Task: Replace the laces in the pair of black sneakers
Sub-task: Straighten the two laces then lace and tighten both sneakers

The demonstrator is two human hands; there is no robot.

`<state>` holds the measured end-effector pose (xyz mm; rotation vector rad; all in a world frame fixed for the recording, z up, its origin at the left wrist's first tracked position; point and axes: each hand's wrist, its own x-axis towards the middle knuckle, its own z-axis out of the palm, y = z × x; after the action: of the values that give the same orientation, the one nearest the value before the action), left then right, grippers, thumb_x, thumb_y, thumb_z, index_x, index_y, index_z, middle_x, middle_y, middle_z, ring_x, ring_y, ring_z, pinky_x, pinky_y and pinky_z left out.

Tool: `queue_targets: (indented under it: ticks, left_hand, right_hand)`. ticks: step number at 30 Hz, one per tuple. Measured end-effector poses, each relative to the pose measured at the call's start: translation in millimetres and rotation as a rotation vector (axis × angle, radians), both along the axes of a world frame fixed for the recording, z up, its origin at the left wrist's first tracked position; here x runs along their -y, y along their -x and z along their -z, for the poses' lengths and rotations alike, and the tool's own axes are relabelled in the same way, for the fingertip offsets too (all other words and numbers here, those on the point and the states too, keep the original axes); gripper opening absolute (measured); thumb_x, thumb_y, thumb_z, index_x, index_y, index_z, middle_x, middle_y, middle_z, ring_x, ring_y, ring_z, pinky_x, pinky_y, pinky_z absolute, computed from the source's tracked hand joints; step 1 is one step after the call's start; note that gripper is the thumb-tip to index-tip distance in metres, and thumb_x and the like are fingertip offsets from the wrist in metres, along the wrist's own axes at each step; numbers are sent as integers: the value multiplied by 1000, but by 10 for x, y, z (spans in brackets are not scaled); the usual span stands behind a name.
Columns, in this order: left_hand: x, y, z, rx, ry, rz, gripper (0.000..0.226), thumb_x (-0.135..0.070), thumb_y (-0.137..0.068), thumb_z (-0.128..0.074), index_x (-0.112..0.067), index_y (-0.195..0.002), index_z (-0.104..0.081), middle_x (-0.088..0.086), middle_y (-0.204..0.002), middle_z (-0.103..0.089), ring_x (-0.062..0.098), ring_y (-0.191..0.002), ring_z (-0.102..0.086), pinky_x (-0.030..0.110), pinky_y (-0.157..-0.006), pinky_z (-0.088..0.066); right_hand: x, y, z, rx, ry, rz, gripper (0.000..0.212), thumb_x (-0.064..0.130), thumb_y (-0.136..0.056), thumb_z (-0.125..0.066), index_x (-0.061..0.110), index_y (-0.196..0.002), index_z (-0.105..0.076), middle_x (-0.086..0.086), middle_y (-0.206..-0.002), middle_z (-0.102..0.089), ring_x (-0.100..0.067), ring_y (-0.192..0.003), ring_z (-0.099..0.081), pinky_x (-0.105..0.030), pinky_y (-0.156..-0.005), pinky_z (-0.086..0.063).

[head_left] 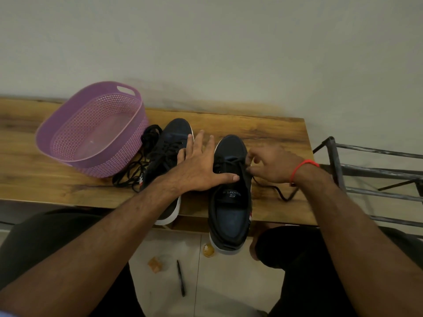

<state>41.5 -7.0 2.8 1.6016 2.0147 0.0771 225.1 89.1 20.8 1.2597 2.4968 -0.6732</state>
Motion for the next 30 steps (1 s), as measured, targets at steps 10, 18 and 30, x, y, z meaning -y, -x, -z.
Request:
queue_targets:
  ticks: [10,18,30]
  left_hand:
    - [-25,107,16,-11,45,-3,130,-91,-65,-50,-20,-162,0,3,-168,22,33,-153,23,57,-123,3]
    - [-30,192,17,-59,89,30,132,-95,-55,-40,-27,-162,-7,4,-170,13,34,-154,17,57,-122,1]
    - [-12,124,9,-78,88,66,111,-87,-77,-49,-27,-162,-10,6,-170,9,36,-155,13,59,-123,1]
  right_hand:
    - [-210,-320,20,393,111,117,19,32,-94,-65,14,-103,-63,-5,-103,-64,-21,-96,-56,-32,-84,-46]
    - [-42,-25,54,-11,55,-53,8,32,-97,-58,25,-95,-62,0,-102,-63,-18,-95,-56,-35,-80,-48]
    - [-50,-30,-14,-120,117,14,14,33,-95,-63,25,-106,-63,7,-104,-59,-12,-95,-54,-24,-71,-41]
